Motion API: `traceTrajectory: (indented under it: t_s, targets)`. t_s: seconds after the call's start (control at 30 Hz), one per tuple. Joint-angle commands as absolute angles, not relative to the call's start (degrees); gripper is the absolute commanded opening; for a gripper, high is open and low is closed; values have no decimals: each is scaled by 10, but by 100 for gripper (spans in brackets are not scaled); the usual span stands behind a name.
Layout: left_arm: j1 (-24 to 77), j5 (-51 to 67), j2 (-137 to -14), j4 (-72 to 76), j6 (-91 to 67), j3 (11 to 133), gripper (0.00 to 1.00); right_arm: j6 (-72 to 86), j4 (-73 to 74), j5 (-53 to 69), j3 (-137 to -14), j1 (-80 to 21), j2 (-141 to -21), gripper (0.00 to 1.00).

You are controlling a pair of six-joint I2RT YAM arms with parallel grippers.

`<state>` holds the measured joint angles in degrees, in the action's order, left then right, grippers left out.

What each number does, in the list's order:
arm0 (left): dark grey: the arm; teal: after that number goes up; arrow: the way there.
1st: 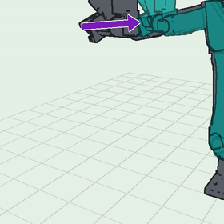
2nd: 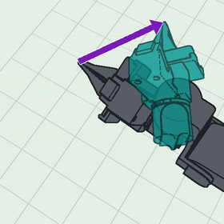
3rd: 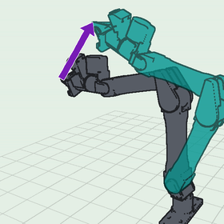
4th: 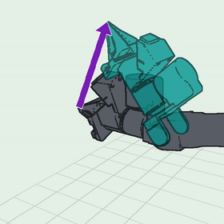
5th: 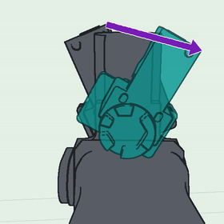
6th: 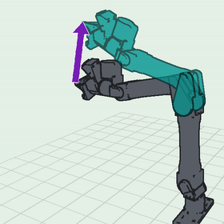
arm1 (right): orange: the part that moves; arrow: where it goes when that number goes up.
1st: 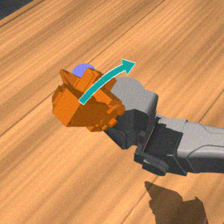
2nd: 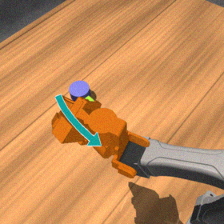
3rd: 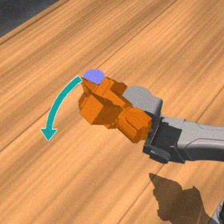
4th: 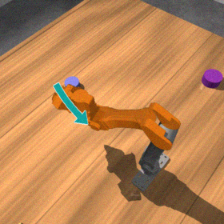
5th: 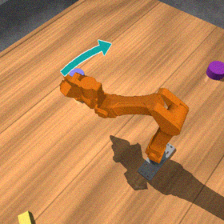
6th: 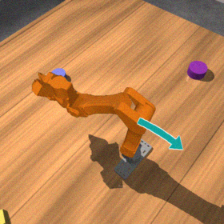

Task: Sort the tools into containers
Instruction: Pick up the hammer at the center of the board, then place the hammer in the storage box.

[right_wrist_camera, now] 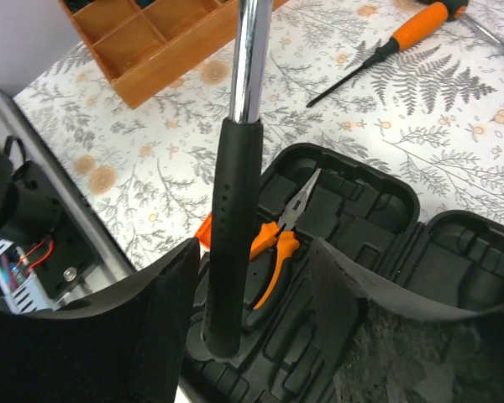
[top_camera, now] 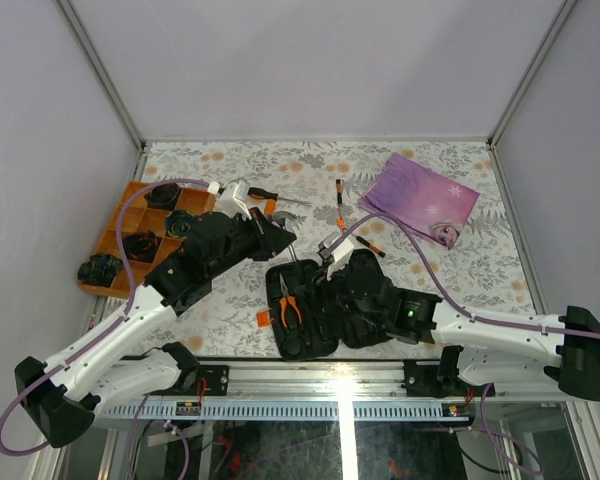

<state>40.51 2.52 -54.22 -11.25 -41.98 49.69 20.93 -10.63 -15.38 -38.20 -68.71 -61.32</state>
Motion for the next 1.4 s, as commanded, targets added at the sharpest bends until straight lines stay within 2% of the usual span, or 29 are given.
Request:
traceTrajectory:
  t_s: [0.0,0.1,0.3,0.43,0.53,0.77,0.87,0.97,1.13,1.37]
  targets:
    - [405,30,-537,-71,-436,506,0,191,-142,-231,-433,-695,-638,59]
    - [405,33,-534,-69,-439,504,0,190,-140,-237,-442,-695,-653,53]
    - [405,33,-532,-73,-440,502,0,197,-135,-236,-447,-695,-654,18]
    - [405,37,-533,-76,-440,501,0,202,-131,-234,-448,-695,-646,1]
    - [405,45,-531,-73,-436,500,9,217,-125,-238,-449,-695,-638,0]
    - [405,51,-519,-71,-426,491,46,248,-72,-253,-471,-687,-631,0]
    - [405,48,-512,-75,-424,487,56,274,-58,-242,-467,-666,-621,0]
    - [405,41,-507,-82,-423,484,61,306,-57,-203,-450,-626,-604,0]
    - [406,34,-505,-93,-422,483,63,335,-62,-146,-414,-570,-570,0]
    - [405,24,-525,-126,-416,501,68,353,-41,-129,-396,-540,-548,0]
